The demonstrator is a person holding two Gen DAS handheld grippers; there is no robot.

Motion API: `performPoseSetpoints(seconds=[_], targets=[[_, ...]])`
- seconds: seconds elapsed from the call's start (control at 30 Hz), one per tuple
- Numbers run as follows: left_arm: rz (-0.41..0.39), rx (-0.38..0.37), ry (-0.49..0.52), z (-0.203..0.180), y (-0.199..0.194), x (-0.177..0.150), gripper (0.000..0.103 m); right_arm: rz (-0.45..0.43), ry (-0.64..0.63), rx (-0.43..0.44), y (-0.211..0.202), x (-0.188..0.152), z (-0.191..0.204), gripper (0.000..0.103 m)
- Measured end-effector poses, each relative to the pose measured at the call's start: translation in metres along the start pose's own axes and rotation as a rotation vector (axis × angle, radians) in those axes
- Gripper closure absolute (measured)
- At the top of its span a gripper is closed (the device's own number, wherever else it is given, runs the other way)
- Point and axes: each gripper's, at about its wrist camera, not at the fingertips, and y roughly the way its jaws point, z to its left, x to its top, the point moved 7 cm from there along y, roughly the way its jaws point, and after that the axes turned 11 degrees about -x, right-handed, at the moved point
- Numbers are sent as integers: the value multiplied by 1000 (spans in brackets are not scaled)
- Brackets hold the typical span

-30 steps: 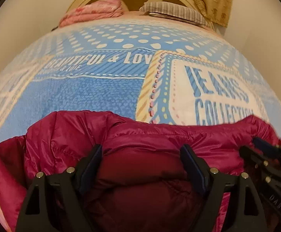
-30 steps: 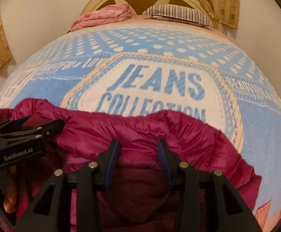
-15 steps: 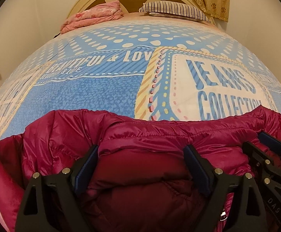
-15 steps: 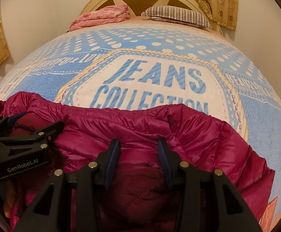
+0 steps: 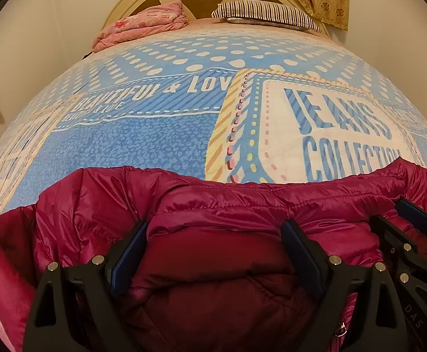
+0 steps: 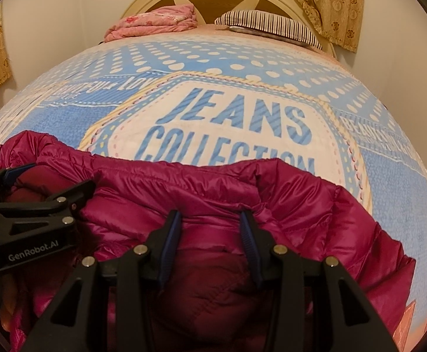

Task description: Fold large clothes

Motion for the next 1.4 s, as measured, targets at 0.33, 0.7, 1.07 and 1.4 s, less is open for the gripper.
performPoseSetpoints(seconds=[0.33,0.7,1.07,1.4], targets=[[0,2,1,1,0,0,11,0,0,0,0,0,0,58],[3,4,-1,2,2,0,10,1,-1,-1,0,0,0,58],[26,39,9,2,5,2,5,4,-10,-11,1,0,2,58],[-89,24,29,34,-127,-21,5,-115,4,-74,-67,3,-41,20]])
